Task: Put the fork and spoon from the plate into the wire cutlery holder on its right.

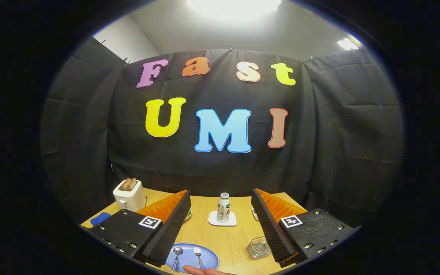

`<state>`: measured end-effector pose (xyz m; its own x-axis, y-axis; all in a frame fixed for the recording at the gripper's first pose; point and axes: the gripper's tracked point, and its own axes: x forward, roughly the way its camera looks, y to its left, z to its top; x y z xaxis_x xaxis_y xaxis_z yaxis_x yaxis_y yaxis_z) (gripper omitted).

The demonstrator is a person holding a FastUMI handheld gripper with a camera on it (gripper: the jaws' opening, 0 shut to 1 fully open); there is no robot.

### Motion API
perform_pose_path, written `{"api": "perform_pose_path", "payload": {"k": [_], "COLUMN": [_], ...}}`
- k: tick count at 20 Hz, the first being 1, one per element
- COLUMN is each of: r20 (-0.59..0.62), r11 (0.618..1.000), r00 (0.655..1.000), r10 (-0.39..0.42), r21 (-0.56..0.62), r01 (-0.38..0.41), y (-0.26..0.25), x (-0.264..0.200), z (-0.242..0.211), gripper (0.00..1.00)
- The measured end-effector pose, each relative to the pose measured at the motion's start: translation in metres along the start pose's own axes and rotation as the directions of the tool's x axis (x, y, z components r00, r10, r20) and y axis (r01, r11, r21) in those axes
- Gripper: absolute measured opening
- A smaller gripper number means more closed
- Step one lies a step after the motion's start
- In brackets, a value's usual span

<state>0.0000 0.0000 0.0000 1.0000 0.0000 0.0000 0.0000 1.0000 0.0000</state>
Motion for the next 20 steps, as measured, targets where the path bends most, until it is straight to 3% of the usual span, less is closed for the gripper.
{"api": "perform_pose_path", "payload": {"k": [13, 20], "r20": [-0.014, -0.075], "r11": [1.000, 0.993], "r00": [1.000, 0.990], "r10": [0.004, 0.121], "r21": [0.022, 0.002], "r01": [-0.004, -0.121], "y": [0.000, 0.030], "x": [0.008, 0.009], "z": [-0.012, -0.038], "gripper": [0.97, 0.98]}}
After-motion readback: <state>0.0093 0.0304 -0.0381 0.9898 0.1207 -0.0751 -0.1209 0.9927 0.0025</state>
